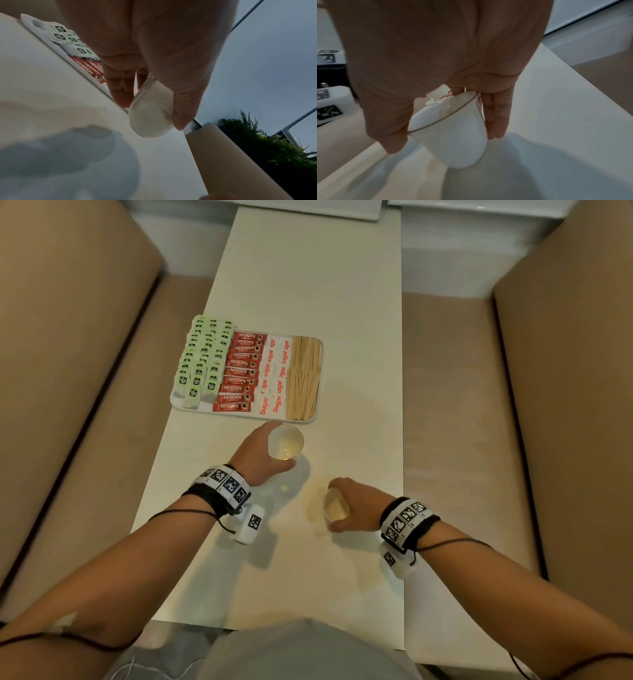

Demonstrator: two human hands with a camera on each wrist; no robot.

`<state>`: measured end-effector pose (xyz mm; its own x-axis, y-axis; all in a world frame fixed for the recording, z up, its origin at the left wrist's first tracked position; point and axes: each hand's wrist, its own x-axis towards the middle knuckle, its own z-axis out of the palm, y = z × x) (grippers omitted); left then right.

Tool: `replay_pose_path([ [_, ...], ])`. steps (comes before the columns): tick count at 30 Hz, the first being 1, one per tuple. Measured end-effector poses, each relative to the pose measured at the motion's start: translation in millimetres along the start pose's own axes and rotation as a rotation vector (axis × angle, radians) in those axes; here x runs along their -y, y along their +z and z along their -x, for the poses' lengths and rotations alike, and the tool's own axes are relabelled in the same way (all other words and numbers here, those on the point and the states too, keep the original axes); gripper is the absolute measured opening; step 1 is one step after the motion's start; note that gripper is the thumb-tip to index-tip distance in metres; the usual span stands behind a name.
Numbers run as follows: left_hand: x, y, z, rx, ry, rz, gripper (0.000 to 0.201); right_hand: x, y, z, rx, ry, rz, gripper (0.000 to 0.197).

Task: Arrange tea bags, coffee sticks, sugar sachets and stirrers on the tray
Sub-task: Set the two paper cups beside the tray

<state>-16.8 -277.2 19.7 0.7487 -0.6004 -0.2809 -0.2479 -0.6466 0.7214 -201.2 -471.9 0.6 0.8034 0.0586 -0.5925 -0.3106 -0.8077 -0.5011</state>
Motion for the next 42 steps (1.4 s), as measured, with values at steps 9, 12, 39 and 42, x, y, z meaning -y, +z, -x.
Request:
replay_pose_path([
  [9, -16, -36, -68, -0.041, 0.046, -0.076, 0.091, 28, -86, -85, -0.272, 0.062, -0.107, 0.090],
  [12, -21, -36, -85, -0.028, 0.078, -0.105, 0.092, 29, -84, -100, -0.234, 0.080, -0.079, 0.090],
  [39, -57, -8, -240, 0.289, 0.207, -0.060, 0.075, -44, -175, -159, -0.491, 0.016, -0.443, 0.061],
  [42, -48, 1, -246, 0.346, 0.205, -0.048, 0.073, -54, -170, -170, -0.512, 0.039, -0.429, 0.057],
])
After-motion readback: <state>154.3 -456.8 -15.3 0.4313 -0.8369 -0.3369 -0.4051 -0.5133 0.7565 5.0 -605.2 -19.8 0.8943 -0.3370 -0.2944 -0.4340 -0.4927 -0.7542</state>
